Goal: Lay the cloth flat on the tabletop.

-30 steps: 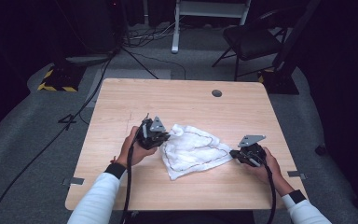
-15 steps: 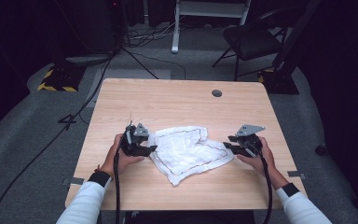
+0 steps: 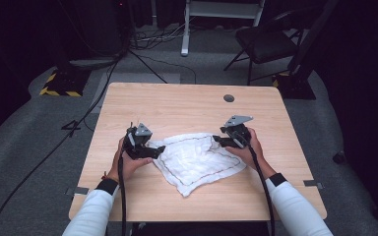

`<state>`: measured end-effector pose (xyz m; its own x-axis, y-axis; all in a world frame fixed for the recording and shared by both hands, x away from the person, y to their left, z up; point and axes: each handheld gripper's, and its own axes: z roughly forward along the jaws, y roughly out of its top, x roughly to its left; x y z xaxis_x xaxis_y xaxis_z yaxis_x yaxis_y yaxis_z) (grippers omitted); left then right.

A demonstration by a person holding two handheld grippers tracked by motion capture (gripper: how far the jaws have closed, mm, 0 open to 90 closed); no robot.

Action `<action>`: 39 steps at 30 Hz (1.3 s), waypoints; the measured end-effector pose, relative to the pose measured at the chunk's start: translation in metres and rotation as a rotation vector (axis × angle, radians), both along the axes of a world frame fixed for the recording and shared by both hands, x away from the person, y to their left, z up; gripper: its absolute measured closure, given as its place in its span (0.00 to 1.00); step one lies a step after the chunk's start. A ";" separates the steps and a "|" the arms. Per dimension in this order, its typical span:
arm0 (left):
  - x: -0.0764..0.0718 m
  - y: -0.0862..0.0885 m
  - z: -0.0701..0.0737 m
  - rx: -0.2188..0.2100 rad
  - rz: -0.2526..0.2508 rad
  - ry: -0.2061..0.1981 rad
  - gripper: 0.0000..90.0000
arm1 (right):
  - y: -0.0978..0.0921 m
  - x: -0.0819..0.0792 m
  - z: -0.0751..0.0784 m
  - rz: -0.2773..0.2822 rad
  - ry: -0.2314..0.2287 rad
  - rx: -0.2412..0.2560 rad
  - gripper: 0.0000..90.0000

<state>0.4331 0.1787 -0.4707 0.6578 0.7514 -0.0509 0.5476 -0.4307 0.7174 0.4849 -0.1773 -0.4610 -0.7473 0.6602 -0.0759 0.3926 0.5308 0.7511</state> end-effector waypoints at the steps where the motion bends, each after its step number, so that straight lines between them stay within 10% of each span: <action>1: 0.004 0.001 -0.006 0.016 0.005 0.028 0.25 | 0.007 0.006 -0.004 -0.002 0.023 -0.011 0.51; 11: 0.012 0.007 -0.020 0.057 0.030 0.104 0.23 | 0.017 0.027 -0.028 -0.049 0.125 -0.071 0.46; 20: 0.011 0.011 -0.021 0.073 0.027 0.090 0.45 | 0.018 0.026 -0.026 0.032 0.167 -0.038 0.85; 27: 0.009 0.008 -0.018 0.067 -0.060 0.091 0.82 | 0.008 0.017 -0.019 0.049 0.091 -0.024 0.93; 39: -0.006 -0.008 0.028 0.073 -0.131 -0.069 0.90 | -0.015 -0.014 0.036 0.052 -0.043 0.037 0.93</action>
